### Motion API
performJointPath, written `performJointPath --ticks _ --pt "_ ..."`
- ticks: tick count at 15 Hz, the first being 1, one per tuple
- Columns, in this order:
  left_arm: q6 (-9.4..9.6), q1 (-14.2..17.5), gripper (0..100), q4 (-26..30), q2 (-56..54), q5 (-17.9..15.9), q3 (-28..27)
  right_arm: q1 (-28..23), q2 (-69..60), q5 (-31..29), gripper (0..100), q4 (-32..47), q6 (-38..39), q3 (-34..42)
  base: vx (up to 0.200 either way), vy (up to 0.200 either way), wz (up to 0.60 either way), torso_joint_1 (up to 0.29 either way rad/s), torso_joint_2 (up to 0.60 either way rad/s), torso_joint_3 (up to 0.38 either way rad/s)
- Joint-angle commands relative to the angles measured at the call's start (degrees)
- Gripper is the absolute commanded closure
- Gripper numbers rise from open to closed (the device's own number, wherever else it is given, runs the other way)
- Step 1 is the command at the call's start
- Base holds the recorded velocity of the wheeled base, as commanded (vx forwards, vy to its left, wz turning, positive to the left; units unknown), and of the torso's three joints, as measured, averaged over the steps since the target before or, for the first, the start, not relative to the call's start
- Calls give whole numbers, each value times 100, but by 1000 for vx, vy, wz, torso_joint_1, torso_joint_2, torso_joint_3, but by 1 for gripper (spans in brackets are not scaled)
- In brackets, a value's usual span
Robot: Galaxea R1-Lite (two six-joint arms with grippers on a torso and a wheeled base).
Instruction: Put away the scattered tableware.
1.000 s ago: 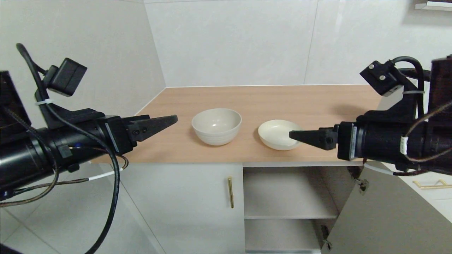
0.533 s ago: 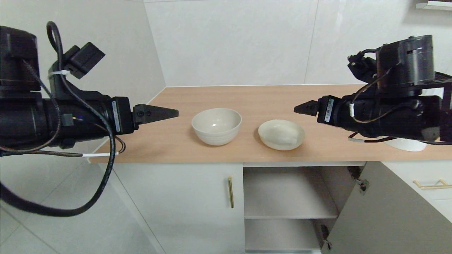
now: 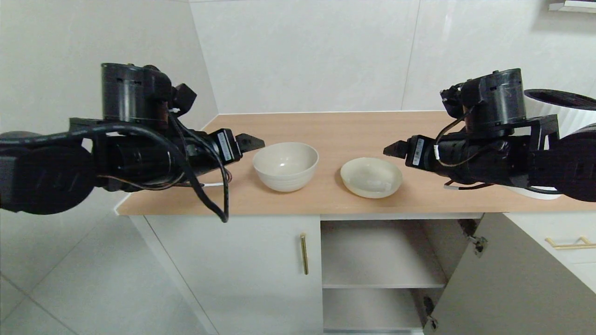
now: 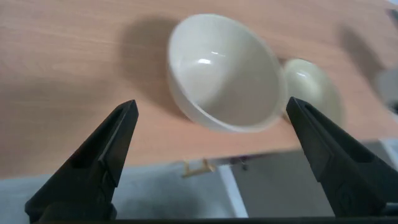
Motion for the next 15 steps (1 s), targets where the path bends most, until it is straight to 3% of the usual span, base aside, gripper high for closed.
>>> performJointPath --ticks 1,5,15 --pt "-18 -76 0 -101 541 156 -83 0 29 -8 0 1 1 5 0 0 0 0 0 0" --pt "-335 -103 0 -364 1051 631 -390 9 73 -149 0 1 1 5 0 0 0 0 0 0" --pt "-343 -120 0 -373 1112 622 -390 0 73 -158 0 1 1 14 0 0 0 0 0 0"
